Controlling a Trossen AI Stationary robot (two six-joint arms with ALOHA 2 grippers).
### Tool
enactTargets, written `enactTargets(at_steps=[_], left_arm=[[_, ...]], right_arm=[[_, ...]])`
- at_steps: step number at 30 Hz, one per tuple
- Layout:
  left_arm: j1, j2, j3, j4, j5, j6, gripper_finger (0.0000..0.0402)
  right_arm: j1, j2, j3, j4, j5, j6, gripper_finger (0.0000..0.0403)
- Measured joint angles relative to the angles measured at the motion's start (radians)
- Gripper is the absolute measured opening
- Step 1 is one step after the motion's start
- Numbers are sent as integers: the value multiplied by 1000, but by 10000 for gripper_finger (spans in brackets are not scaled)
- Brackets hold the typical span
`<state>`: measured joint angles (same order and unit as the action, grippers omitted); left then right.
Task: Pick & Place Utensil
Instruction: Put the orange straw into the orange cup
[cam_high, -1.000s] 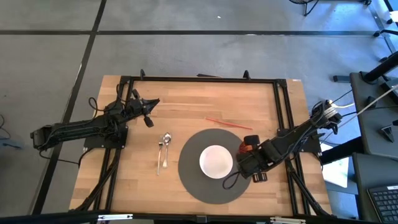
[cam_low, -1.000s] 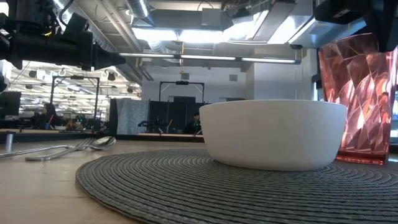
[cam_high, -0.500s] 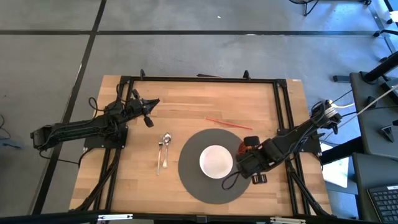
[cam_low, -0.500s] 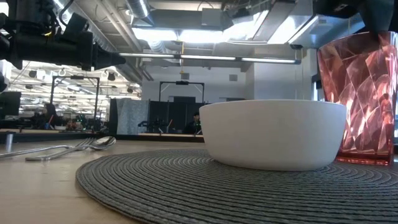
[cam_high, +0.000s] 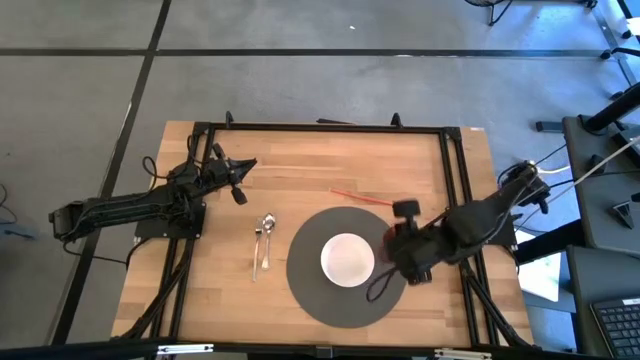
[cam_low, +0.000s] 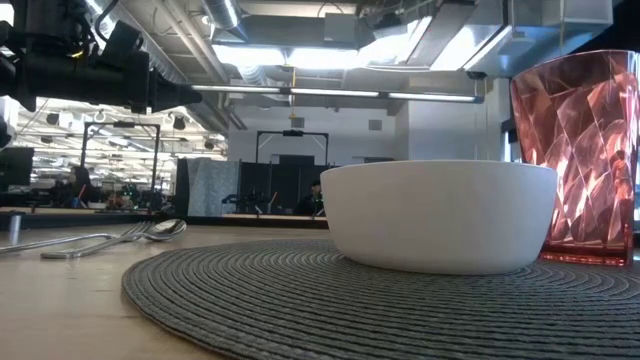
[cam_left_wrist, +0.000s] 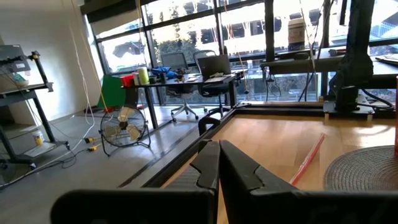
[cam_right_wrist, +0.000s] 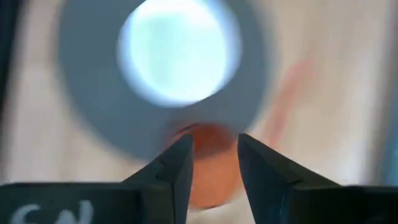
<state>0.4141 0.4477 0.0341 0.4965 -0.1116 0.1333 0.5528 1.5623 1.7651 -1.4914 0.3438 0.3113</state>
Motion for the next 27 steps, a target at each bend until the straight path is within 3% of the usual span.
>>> enactTargets(at_steps=[3,5,10,14,18,24,27], left_arm=[[0,0,0,0,0,0,3],[0,0,0,0,0,0,3],[0,0,0,0,0,3,3],[0,0,0,0,0,3,3],[0,0,0,0,0,3,3],[0,0,0,0,0,33,3],[0,0,0,1,0,45,3]], right_arm=[[-29,0,122,-16,209,-109,109],[-73,-1,196,-24,279,-171,97],[-291,-2,320,-80,280,-243,64],[-530,-10,311,-78,116,-293,45],[-719,-12,196,-42,-3,-369,41],[-861,0,-135,229,-354,-573,42],[-884,24,-255,334,-373,-660,54]])
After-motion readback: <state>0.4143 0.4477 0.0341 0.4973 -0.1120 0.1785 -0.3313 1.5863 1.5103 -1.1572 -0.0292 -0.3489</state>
